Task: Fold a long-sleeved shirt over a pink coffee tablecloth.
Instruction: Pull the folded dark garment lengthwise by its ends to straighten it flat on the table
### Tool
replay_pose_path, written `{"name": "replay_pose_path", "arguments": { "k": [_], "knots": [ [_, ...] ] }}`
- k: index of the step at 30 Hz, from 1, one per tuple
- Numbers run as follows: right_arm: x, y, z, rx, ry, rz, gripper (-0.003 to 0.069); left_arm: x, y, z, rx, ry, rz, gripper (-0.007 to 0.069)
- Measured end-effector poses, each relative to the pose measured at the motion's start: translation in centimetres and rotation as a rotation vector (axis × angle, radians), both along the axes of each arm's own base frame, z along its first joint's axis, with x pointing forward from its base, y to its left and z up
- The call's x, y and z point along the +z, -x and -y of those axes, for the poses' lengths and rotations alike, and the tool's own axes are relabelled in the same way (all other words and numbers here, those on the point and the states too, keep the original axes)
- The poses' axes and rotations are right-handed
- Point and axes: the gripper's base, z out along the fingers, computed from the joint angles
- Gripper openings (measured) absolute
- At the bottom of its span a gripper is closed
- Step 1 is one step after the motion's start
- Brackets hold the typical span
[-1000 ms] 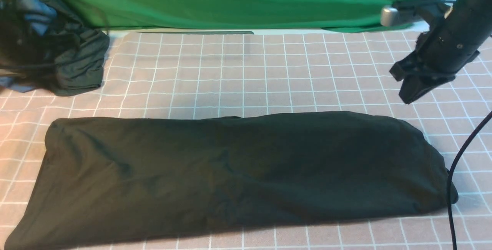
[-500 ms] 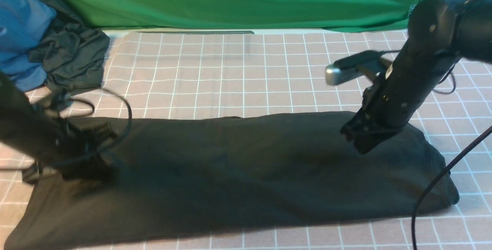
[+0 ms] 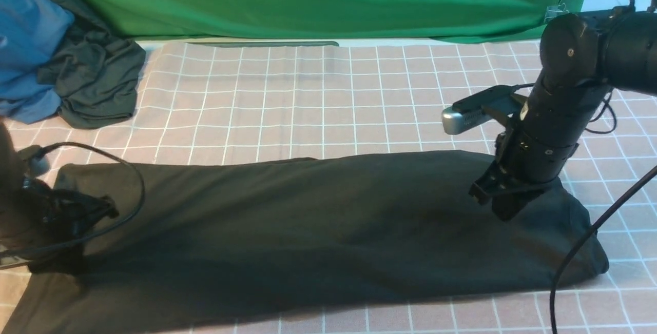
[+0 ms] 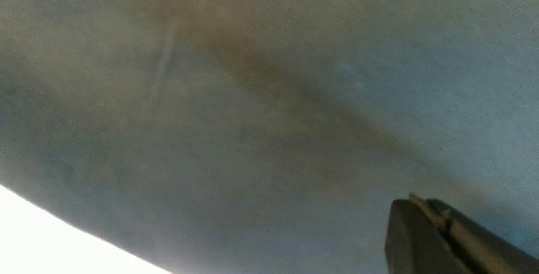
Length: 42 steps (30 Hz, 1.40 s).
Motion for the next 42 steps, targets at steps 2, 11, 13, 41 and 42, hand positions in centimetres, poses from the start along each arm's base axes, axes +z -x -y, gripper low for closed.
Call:
{"name": "replay_pose_path", "arguments": {
  "k": [2, 11, 13, 41, 42],
  "knots": [
    [1.1, 0.1, 1.0, -0.025, -0.001, 0.019, 0.0038, 2.0, 0.5, 0.1, -0.022, -0.014, 0.073, 0.0013],
    [5.3, 1.3, 9.7, -0.312, 0.017, 0.031, 0.0145, 10.5, 5.2, 1.7, -0.089, -0.021, 0.37, 0.0013],
    [4.7, 1.7, 10.3, -0.33, 0.023, 0.005, 0.0246, 11.5, 6.1, 2.2, -0.103, -0.005, 0.413, 0.0013],
    [-5.0, 0.4, 6.6, -0.298, 0.035, -0.05, 0.016, 14.9, 10.2, 4.3, -0.202, 0.084, 0.562, 0.0013],
    [-5.0, 0.4, 6.6, -0.29, 0.035, -0.05, 0.0118, 14.9, 10.2, 4.3, -0.202, 0.084, 0.562, 0.0013]
  ]
}}
